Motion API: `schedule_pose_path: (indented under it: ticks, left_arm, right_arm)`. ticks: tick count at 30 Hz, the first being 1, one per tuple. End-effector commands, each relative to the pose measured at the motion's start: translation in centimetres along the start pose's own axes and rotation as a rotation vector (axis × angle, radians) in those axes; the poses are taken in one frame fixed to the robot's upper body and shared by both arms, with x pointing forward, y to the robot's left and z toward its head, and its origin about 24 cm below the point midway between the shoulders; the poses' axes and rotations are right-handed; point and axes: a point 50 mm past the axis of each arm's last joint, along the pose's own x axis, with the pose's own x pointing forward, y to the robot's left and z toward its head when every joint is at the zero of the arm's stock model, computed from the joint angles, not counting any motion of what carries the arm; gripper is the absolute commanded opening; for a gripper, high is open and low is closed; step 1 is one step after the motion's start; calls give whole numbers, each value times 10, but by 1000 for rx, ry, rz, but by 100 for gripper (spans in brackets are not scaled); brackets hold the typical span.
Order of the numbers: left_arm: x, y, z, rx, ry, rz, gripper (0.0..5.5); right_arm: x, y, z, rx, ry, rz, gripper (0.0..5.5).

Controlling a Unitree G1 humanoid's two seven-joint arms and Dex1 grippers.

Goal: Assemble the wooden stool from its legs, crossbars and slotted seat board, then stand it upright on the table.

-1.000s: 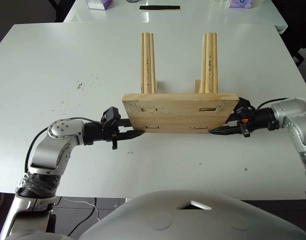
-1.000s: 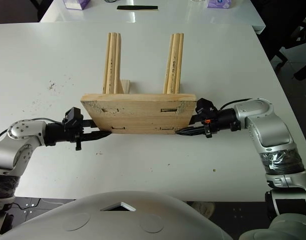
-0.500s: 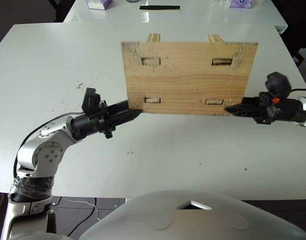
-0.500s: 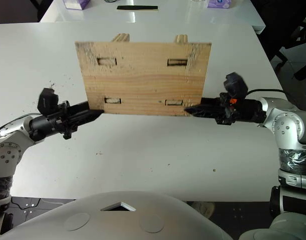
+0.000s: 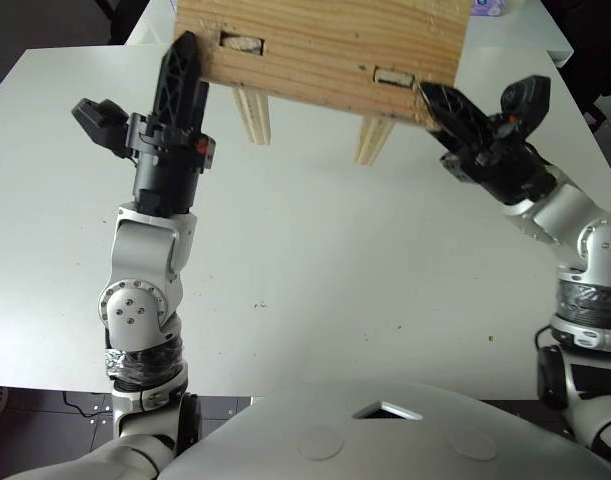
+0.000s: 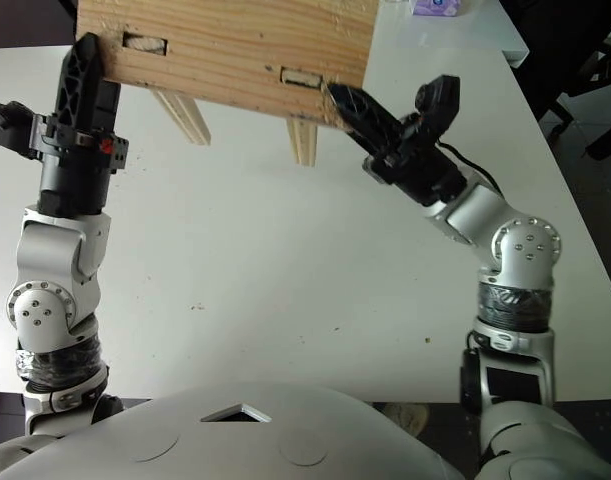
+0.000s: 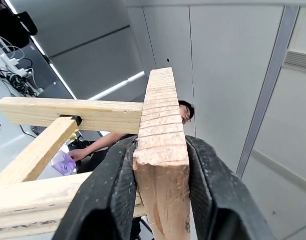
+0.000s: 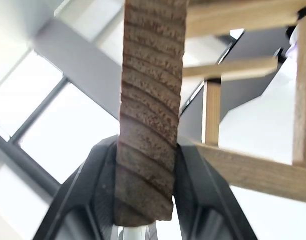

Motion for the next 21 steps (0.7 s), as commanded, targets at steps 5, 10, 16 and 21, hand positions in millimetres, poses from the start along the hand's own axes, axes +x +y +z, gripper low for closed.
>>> schedule_pose_path:
  ticks: [5, 10, 16, 21]
  left_arm:
    - [7, -20, -23, -142, -41, 216, 130]
    - [7, 8, -16, -173, -121, 424, 130]
    - [4, 27, -17, -165, -132, 538, 130]
    - [4, 38, -23, -135, -101, 592, 129]
  right_arm:
    - [40, 22, 12, 99, -216, -354, 135]
    - [32, 0, -7, 118, -154, -577, 135]
    - [9, -40, -21, 77, -132, -844, 138]
    - [-6, -62, -29, 69, -131, -934, 138]
